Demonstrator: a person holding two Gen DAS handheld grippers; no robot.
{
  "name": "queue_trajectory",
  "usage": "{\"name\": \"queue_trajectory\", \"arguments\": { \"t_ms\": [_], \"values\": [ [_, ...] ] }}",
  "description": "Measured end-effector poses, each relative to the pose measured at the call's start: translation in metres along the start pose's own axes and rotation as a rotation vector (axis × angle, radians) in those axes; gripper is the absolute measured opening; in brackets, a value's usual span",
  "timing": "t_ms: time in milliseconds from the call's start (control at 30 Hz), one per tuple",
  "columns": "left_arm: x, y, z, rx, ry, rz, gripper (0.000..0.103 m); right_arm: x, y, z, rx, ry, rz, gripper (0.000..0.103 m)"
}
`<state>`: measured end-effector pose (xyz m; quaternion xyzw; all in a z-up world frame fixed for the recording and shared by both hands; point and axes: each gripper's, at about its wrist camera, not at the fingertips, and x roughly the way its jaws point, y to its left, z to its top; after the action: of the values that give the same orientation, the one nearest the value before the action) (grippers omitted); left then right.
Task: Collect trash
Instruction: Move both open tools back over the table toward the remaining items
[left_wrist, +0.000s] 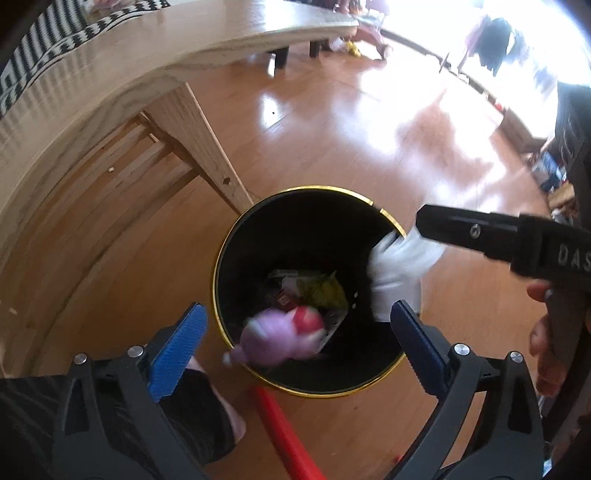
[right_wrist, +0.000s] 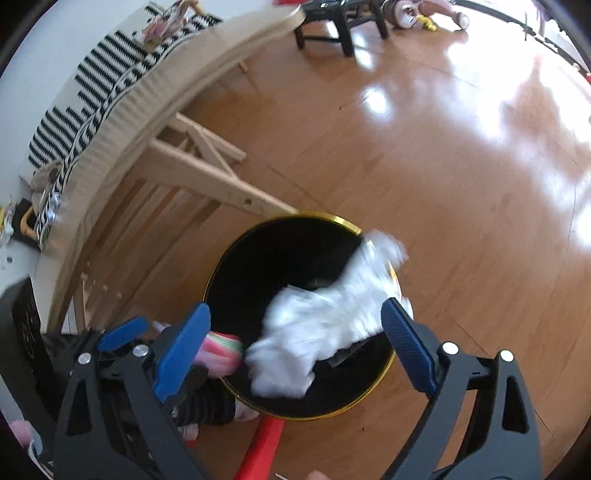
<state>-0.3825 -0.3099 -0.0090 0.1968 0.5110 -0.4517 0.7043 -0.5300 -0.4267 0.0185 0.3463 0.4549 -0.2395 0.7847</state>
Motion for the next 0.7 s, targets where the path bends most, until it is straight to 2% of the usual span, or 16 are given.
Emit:
{"name": "queue_trajectory", "arguments": {
  "t_ms": [200, 367, 467, 533, 600, 700],
  "values": [
    [-0.009, -0.002, -0.001, 0.005, -0.025, -0.01, 0.097, -0.008, -0.01, 0.003, 0.059, -0.005, 0.058, 0.096],
    [-0.057, 0.005, 0.009, 0.008, -0.139, -0.065, 0.097, -0.013, -0.003, 0.005, 0.023, 0.006, 0.045, 0.096],
    [-0.113, 0.02, 0.02, 0.064, -0.271, -0.014, 0.097, -0.014, 0.006, 0.009, -0.011, 0.003, 0.032, 0.096],
    [-0.148, 0.04, 0.025, 0.062, -0.332, 0.067, 0.097, -0.015, 0.014, 0.012, -0.029, -0.002, 0.025, 0.096],
    [-0.18, 0.074, 0.029, -0.003, -0.37, 0.155, 0.097, -0.015, 0.029, 0.015, -0.057, -0.01, 0.014, 0.096],
    [-0.206, 0.126, 0.027, -0.131, -0.374, 0.236, 0.097, -0.014, 0.061, 0.021, -0.12, -0.019, 0.007, 0.096]
  ]
}}
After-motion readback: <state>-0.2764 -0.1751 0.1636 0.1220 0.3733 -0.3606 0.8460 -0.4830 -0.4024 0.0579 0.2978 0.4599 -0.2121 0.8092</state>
